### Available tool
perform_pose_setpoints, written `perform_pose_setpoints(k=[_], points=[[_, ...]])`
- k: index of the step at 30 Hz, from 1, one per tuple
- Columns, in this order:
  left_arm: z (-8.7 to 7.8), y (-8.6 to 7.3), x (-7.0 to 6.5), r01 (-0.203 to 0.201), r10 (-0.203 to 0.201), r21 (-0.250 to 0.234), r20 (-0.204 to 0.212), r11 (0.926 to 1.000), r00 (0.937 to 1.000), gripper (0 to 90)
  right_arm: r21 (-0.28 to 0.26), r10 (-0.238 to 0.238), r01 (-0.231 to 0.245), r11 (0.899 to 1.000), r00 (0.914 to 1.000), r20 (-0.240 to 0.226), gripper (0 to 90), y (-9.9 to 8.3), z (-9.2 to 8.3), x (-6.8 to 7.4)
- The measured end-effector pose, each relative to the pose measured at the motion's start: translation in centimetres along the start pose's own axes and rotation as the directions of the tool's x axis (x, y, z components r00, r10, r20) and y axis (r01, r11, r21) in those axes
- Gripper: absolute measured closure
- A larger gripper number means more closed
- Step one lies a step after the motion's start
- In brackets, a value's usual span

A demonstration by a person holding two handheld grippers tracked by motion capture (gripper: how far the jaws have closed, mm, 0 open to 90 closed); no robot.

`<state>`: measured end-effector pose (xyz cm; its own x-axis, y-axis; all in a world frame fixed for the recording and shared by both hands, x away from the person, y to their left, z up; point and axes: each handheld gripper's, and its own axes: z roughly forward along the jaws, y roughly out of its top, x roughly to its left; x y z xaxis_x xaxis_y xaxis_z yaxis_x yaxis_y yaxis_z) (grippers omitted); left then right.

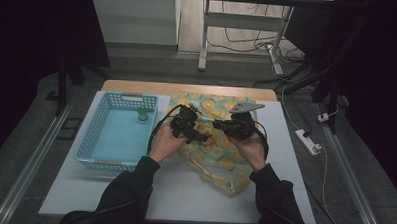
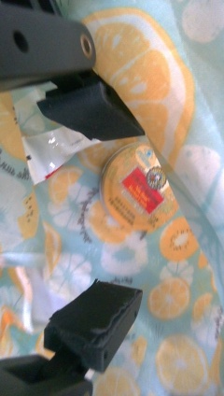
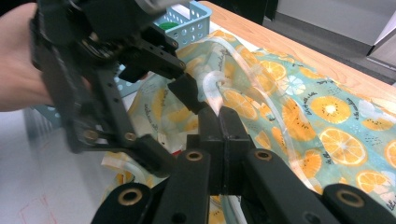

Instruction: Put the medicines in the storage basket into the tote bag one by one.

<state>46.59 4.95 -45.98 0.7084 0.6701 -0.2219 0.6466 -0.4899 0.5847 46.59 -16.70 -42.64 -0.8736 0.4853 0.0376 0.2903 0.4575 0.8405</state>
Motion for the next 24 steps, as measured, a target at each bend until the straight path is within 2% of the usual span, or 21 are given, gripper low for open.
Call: perform_pose_setpoints(k=[10,21,24], points=[[-1.8,-1.4,0.0,-0.038,0.04,-0.039,0.052,0.9985,0.9978,4.7,0.001,0.0,0.0,1.0,1.0,0.0,90.0,0.0,0.0,0.0],[-3.2,-3.2,1.1,-0.084,0.087,-0.064,0.052,0.9944,0.9948,0.0,0.002,0.0,0.0,1.0,1.0,0.0,90.0,0.0,0.0,0.0],[-3.7,-3.7,1.4,-0.085,0.09,-0.087,0.056,0.9926,0.9944,0.0,0.002,0.0,0.0,1.0,1.0,0.0,90.0,0.0,0.0,0.0]])
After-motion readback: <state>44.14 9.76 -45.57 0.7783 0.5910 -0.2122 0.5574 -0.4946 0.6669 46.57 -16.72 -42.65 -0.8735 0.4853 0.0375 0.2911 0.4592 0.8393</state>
